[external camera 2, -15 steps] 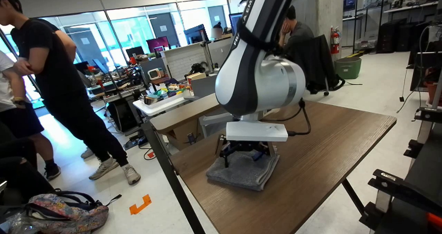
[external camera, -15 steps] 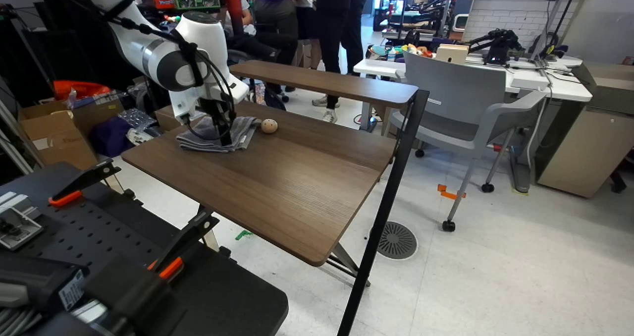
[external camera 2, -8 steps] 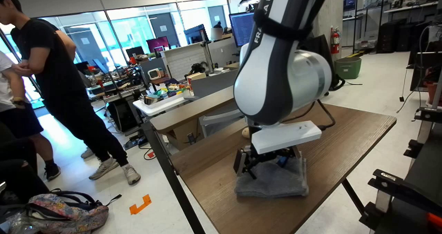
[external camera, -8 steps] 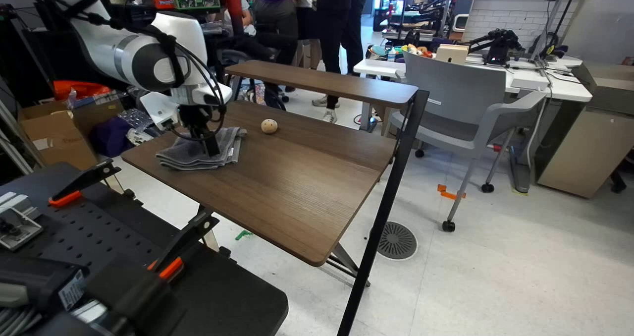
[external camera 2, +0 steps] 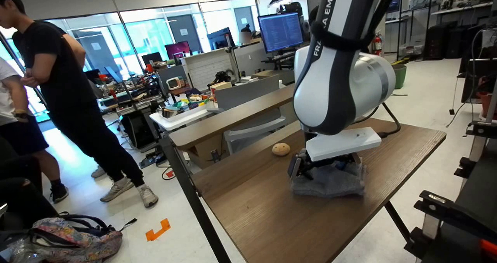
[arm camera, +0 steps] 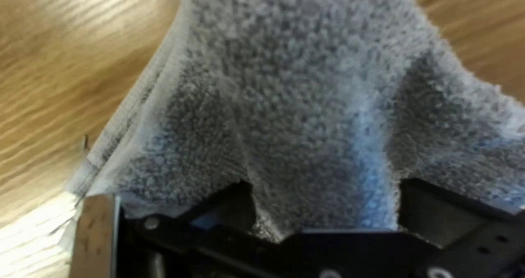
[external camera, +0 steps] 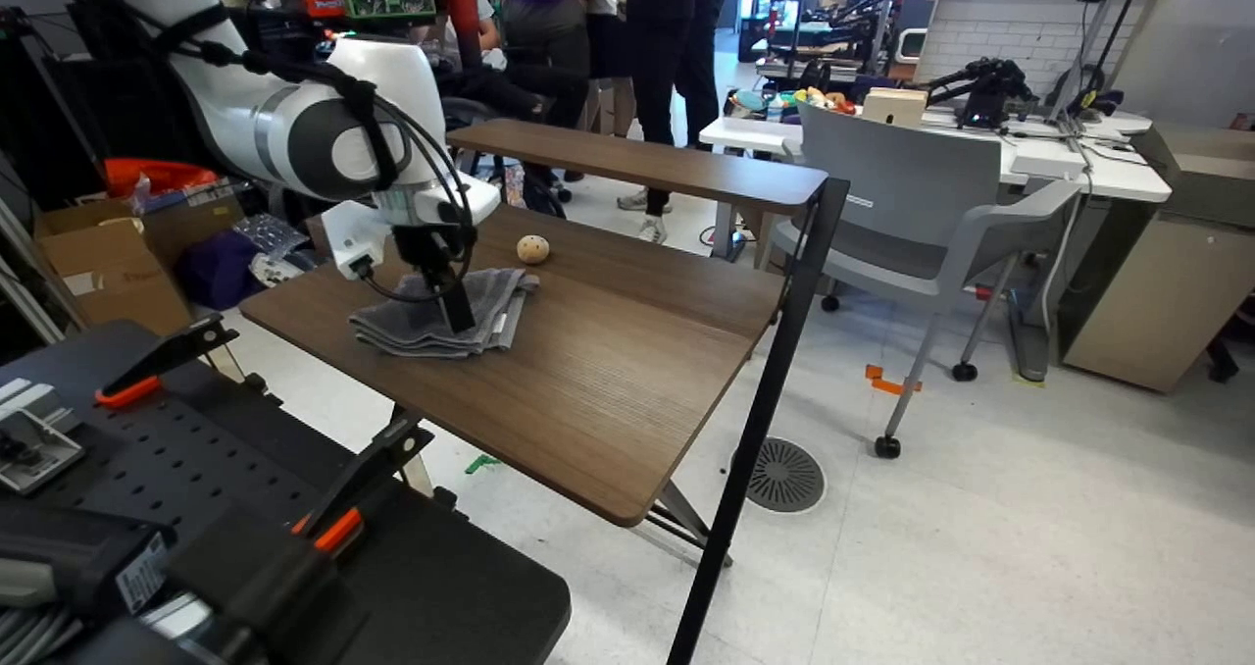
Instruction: Slide the towel across the table and move the toy to the right.
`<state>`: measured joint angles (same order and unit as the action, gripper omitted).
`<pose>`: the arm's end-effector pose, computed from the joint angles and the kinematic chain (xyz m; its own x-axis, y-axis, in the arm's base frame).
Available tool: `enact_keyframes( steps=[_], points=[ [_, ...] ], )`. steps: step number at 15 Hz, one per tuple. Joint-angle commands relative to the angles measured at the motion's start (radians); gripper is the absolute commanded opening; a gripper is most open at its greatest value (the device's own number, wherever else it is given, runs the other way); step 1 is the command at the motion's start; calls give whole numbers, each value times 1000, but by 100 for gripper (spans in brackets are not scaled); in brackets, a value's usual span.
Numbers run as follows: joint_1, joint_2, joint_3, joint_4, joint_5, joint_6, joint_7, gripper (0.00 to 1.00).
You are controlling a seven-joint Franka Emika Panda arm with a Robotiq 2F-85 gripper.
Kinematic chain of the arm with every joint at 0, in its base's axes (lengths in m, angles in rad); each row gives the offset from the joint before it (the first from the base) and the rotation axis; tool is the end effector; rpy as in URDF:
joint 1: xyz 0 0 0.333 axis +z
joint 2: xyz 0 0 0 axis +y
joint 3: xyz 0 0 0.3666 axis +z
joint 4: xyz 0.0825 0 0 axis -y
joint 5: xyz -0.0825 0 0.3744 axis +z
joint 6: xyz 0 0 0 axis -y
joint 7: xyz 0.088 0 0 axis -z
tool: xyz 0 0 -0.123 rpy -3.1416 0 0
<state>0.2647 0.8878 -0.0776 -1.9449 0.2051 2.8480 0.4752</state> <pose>0.6096 0.1059 0.0488 0.8982 -0.4393 0.0184 -0.4391 -0.8984 -0.0131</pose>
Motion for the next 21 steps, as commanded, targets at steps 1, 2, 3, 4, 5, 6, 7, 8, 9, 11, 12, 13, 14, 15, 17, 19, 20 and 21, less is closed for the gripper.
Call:
enact_keyframes(
  steps=[1, 2, 3, 4, 5, 6, 7, 8, 9, 11, 12, 13, 14, 15, 17, 19, 20, 21],
  points=[
    [-15, 156, -95, 128, 23, 3, 95, 100],
    [-10, 176, -123, 147, 29, 3, 128, 100],
    [-10, 185, -149, 148, 32, 15, 156, 100],
    [-13, 202, -171, 166, 34, 12, 191, 100],
    [-22, 214, -188, 184, 37, 6, 224, 100],
    [-26, 230, -206, 202, 38, 3, 261, 100],
    [-32, 245, -222, 224, 41, -4, 299, 100],
    [-39, 262, -236, 248, 45, -5, 338, 100],
    [-52, 274, -239, 280, 53, -25, 377, 100],
    [-46, 134, -219, 191, 19, -23, 357, 100],
    [-58, 138, -217, 208, 19, -45, 378, 100],
    [-67, 142, -215, 221, 19, -56, 387, 100],
    [-70, 144, -214, 227, 19, -61, 392, 100],
    [-47, 110, -228, 187, 6, -55, 392, 100],
    [-22, 48, -247, 110, -20, -24, 382, 100],
    [-10, -5, -259, 49, -38, 1, 375, 100],
    [3, -21, -273, 32, -54, -17, 379, 100],
    [-35, 48, -243, 124, -42, -28, 386, 100]
  ],
)
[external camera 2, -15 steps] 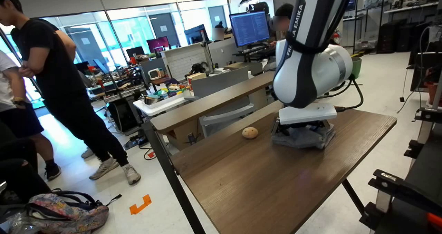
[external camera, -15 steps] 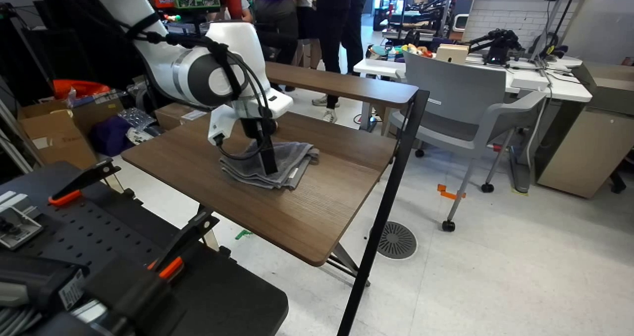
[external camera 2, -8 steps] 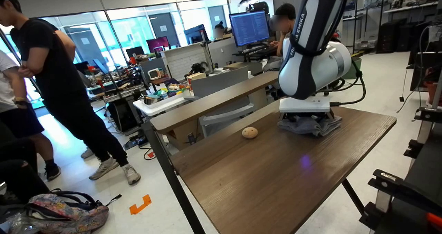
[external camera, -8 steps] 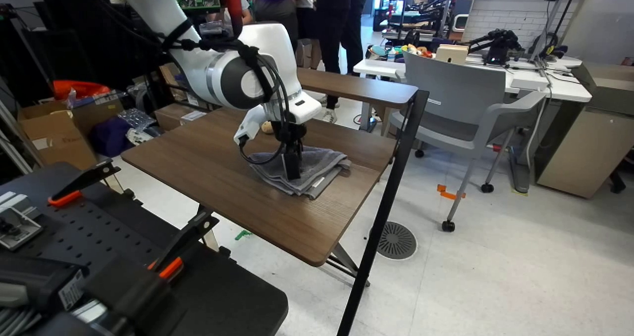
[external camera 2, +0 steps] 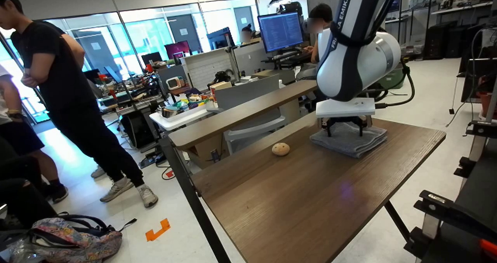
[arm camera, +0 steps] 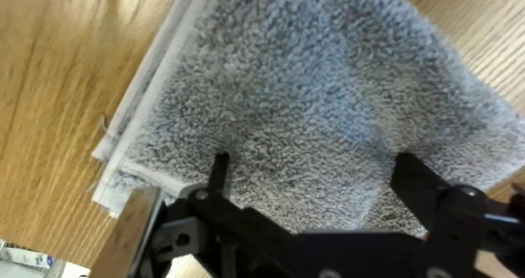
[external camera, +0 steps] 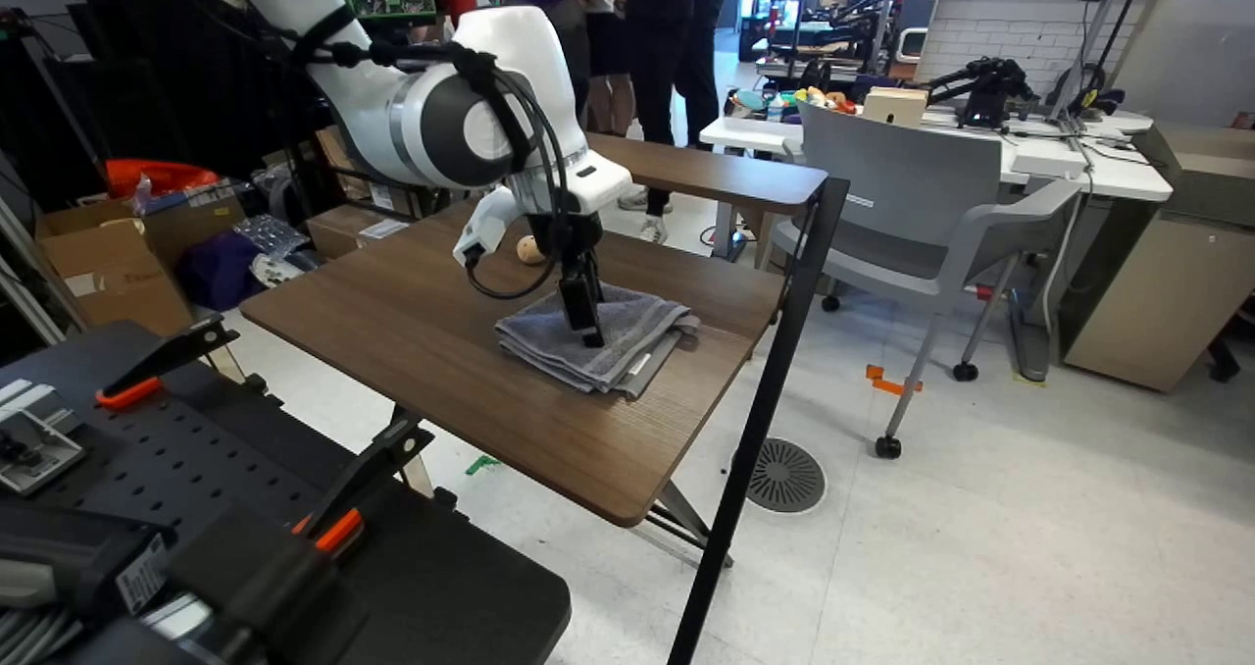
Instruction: Slide the towel across the table and move the toy to the right.
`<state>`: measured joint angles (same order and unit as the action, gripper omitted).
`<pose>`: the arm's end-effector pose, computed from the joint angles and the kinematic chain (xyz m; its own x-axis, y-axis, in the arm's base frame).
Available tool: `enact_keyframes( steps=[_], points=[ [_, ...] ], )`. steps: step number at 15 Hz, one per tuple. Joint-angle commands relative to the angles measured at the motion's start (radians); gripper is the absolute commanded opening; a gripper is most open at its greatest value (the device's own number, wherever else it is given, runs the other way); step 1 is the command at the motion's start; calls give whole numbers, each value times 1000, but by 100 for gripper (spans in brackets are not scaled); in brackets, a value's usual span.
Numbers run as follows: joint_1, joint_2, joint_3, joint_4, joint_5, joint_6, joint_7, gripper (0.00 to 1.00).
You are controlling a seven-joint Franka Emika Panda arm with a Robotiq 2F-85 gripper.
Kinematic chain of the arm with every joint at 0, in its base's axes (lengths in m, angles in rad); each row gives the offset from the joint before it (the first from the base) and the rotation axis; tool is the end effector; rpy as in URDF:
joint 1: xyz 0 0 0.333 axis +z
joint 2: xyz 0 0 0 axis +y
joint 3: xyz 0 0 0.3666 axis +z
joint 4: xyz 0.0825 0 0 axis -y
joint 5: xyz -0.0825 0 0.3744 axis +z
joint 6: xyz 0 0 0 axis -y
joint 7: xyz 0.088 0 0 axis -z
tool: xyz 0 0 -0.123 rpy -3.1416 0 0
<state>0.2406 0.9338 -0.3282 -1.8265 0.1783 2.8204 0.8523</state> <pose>0.6641 -0.0494 0.0787 0.5572 -0.8005 0.2207 -0.8244 -0.5651 0.0318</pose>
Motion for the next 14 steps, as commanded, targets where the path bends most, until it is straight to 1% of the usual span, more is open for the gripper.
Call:
enact_keyframes(
  steps=[1, 2, 3, 5, 9, 11, 14],
  points=[
    [-5, -20, 2, -19, -21, -1, 9, 100],
    [-1, -35, 0, -37, -23, -1, 9, 100],
    [-19, -24, 21, -17, -11, -23, 10, 100],
    [-51, 26, 53, 53, 7, -59, 22, 100],
    [-105, 108, 89, 177, 32, -66, 58, 100],
    [-135, 156, 99, 260, 49, -46, 94, 100],
    [-173, 240, 91, 417, 77, -63, 172, 100]
  ],
)
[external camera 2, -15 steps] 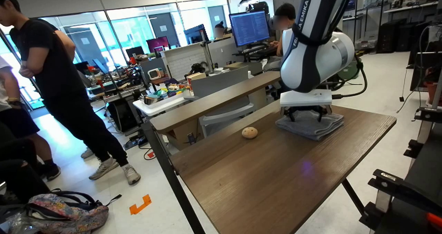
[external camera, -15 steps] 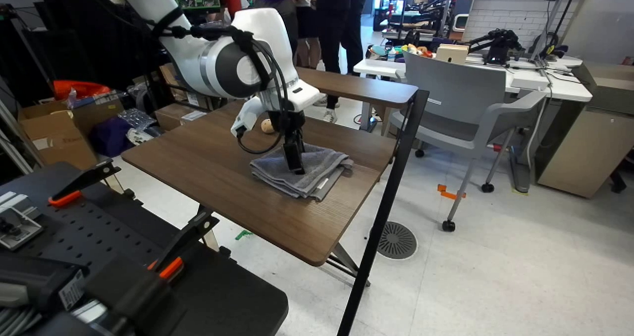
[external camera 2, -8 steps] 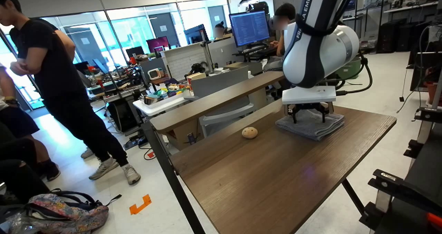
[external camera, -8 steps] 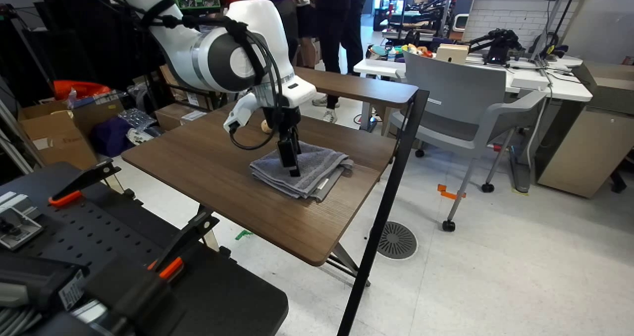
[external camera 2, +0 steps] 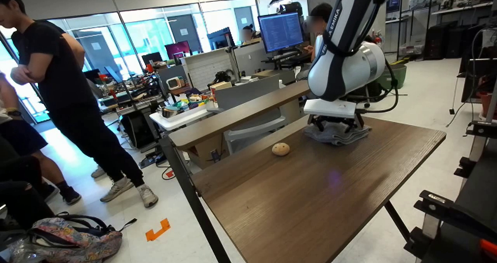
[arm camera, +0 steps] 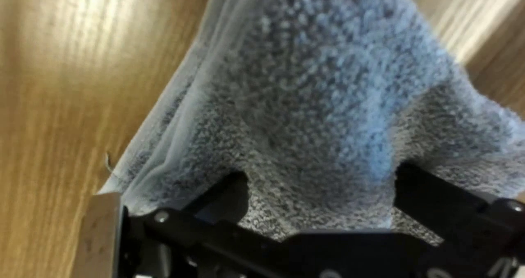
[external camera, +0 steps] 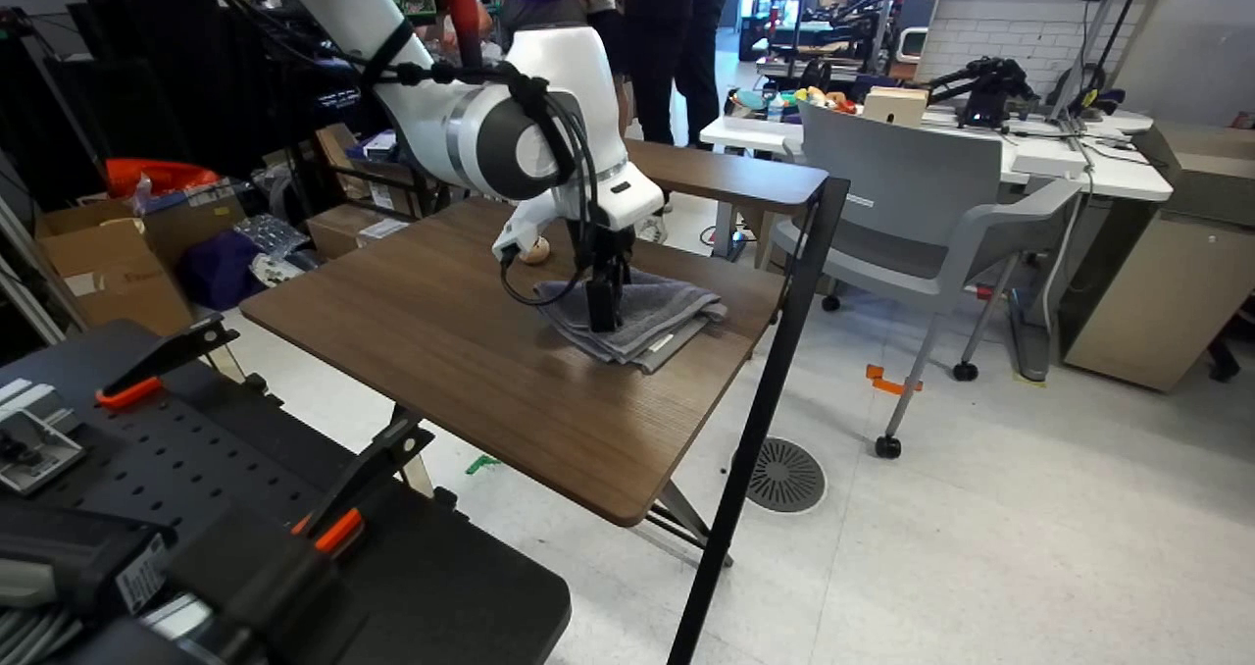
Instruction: Slide the towel across the table and move the toy to the right.
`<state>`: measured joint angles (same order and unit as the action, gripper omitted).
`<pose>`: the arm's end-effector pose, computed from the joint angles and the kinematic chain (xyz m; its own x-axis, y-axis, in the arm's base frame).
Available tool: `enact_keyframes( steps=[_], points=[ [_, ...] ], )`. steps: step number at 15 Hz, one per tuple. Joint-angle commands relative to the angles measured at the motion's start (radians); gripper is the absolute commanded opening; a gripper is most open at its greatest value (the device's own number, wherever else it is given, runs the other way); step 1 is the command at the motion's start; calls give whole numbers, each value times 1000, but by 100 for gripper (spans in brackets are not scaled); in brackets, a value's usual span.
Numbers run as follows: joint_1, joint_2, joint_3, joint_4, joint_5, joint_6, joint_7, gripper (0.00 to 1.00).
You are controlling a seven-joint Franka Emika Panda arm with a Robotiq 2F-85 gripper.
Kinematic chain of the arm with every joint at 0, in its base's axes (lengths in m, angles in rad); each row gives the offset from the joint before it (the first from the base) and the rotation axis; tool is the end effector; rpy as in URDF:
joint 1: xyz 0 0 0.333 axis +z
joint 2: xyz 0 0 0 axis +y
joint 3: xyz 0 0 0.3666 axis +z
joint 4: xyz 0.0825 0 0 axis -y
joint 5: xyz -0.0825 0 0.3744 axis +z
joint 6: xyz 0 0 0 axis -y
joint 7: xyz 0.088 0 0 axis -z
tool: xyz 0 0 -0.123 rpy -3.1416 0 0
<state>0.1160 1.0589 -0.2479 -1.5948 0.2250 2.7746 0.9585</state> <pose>0.7131 -0.0749 0.0546 0.3910 -0.9028 0.1794 -0.9096 -0.4088 -0.0748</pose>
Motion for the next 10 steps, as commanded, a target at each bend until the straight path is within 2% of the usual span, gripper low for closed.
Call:
enact_keyframes(
  steps=[1, 3, 5, 7, 10],
  points=[
    [-56, 143, 3, 232, 32, -14, 93, 100],
    [-64, 185, -6, 295, 21, -17, 132, 100],
    [-64, 190, -1, 282, -7, 3, 108, 100],
    [-46, 154, 2, 194, -48, 39, 46, 100],
    [-22, 56, 2, -7, -104, 130, -86, 100]
  ],
)
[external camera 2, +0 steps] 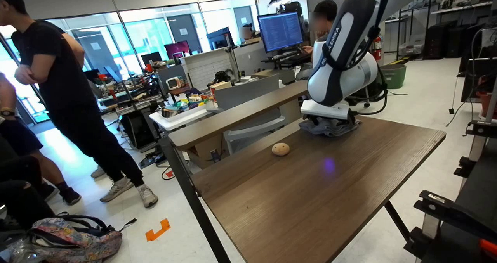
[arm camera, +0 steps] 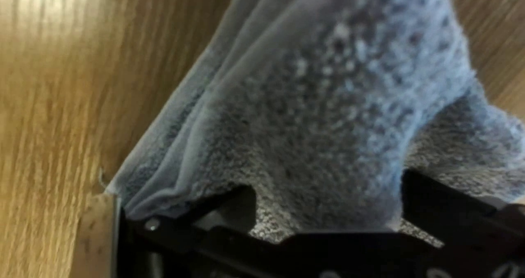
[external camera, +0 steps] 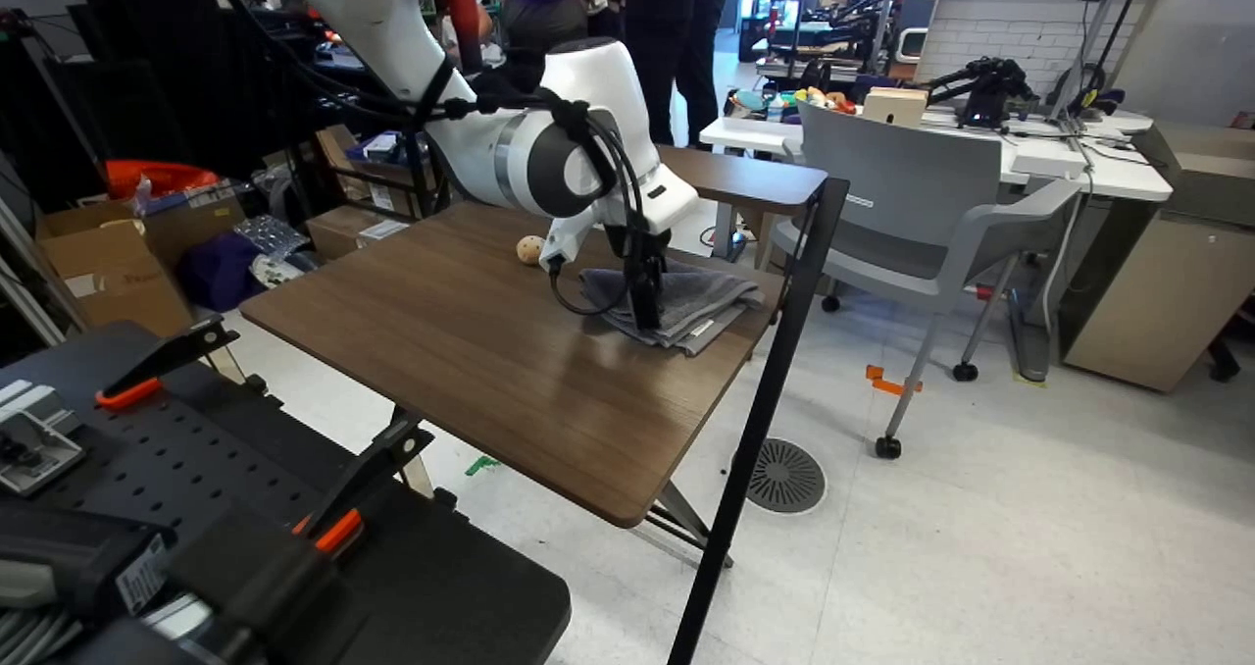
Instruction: Slide the towel across the table and move the toy to the right.
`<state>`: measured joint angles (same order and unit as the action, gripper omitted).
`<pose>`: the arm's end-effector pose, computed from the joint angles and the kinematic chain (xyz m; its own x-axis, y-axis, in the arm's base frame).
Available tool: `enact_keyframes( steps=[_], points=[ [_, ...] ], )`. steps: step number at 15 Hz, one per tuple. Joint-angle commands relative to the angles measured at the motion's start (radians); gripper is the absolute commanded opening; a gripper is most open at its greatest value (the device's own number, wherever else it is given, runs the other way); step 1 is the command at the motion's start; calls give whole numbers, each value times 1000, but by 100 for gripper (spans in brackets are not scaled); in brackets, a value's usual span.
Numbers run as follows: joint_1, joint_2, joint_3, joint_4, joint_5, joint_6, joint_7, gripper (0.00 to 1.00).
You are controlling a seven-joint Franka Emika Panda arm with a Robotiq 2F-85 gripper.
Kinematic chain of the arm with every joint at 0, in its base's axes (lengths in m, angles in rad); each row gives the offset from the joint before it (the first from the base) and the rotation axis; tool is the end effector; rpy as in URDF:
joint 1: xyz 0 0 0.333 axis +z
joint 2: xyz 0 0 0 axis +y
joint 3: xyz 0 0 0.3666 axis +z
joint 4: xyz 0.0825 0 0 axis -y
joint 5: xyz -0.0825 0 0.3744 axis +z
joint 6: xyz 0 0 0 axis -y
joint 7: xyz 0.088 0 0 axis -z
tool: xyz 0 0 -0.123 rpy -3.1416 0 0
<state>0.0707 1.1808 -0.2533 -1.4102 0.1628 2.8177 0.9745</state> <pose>0.7507 -0.0982 0.0384 0.4024 -0.8763 0.2650 -0.8849 -0.4465 -0.1328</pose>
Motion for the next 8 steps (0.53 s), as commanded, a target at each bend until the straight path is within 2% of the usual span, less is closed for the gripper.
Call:
enact_keyframes(
  steps=[1, 5, 8],
  points=[
    [29, -87, 1, -236, -53, 113, -145, 100],
    [32, -192, -5, -435, -68, 202, -358, 100],
    [-1, -272, 19, -589, -66, 280, -560, 100]
  ],
)
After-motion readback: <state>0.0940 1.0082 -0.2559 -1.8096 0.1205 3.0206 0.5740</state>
